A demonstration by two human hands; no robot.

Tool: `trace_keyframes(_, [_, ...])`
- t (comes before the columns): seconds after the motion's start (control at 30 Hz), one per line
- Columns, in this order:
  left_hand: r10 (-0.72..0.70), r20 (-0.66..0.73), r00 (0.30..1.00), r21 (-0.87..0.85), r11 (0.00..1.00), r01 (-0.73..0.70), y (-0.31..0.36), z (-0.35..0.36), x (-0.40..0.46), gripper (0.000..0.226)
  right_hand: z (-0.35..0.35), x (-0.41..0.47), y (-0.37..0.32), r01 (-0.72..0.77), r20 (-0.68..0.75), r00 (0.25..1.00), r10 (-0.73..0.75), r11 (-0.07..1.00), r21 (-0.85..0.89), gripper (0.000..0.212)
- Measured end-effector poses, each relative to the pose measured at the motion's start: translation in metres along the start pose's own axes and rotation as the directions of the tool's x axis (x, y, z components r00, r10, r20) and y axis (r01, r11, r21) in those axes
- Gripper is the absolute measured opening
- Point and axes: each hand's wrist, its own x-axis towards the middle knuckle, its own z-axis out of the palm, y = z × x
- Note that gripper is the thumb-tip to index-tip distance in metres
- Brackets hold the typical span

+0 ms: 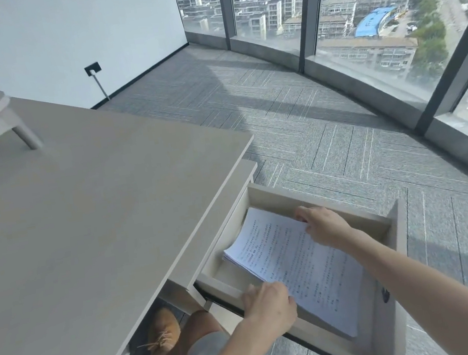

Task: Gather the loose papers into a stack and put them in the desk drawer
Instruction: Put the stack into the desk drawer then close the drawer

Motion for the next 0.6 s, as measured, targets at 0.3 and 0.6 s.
trace_keyframes(0.3, [-0.067, 0.288, 0.955, 0.153, 0.988, 0.024, 0.008, -0.004, 0.016, 0.041, 0.015, 0.001, 0.004, -0.01, -0.035, 0.999, 0.004, 0.987, -0.163, 0.043])
trace_keyframes(0.6, [-0.08, 0.245, 0.966, 0.196, 0.98, 0.031, 0.006, -0.006, 0.016, 0.038, 0.016, -0.007, -0.005, -0.005, -0.103, 0.995, -0.021, 0.97, -0.245, 0.027])
